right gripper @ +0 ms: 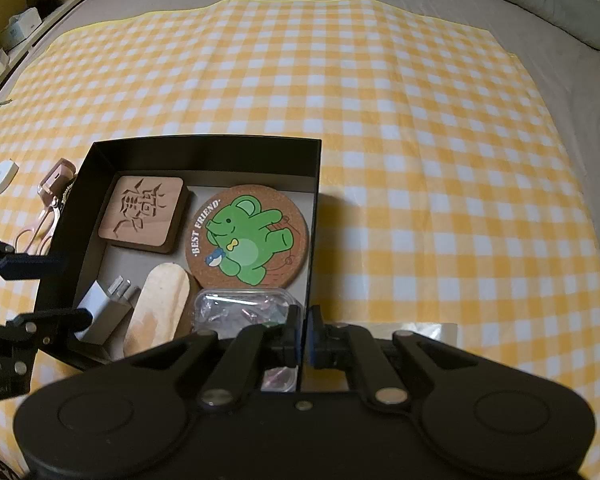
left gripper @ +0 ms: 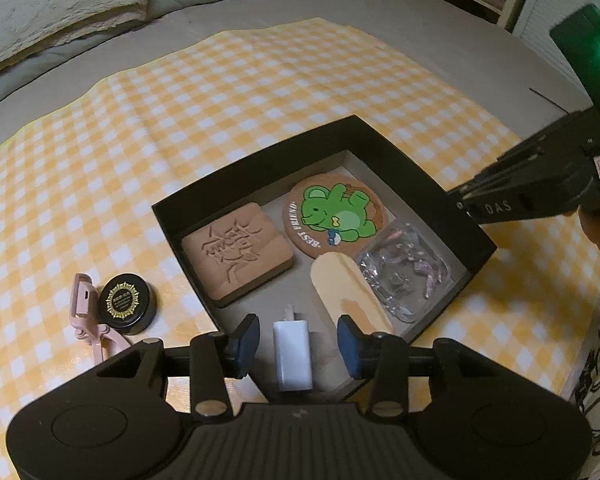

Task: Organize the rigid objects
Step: 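Carry the white adapter into the box beside the stick and release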

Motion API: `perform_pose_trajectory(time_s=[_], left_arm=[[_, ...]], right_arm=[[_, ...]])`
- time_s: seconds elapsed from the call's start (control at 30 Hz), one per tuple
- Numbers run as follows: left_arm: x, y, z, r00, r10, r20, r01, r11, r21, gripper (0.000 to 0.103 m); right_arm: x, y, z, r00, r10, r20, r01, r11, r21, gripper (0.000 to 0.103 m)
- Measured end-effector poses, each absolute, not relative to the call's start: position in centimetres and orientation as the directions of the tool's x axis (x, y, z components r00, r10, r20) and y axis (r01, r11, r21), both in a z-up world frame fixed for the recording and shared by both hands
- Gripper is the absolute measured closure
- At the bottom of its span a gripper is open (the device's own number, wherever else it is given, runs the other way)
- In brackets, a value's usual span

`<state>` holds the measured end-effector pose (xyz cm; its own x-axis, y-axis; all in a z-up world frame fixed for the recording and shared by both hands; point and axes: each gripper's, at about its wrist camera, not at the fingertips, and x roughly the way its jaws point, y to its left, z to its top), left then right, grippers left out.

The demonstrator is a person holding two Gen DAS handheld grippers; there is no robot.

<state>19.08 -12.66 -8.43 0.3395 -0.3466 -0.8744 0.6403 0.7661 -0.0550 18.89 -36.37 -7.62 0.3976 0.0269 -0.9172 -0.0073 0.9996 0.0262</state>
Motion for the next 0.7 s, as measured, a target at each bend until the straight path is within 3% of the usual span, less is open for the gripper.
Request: perform_pose_trajectory(time_s=[0.13, 0.37, 0.7], left_arm=[[19.0, -13.5, -9.0, 0.336, -0.319, -0.886, 0.659, 0.752, -0.021, 0.069], [19.4, -15.0, -10.5, 0.311, -0.238, -0.920, 0.686, 0.727, 0.044, 0.076], [20.9, -14.2, -10.6, 0.248, -0.327, -0.912, 0.587, 0.800, -0.127, 0.082]], right_arm=[[18.8, -36.4, -7.6, 0.397, 0.025, -0.917, -0.007, 1.000, 0.024, 0.099], [18.9, -36.4, -7.6, 0.397, 0.020, -0.918, -0.005, 1.000, 0.020, 0.099], [18.8, -36.0, -7.5, 0.398, 0.020, -0.917, -0.007, 1.000, 0.019, 0.099]])
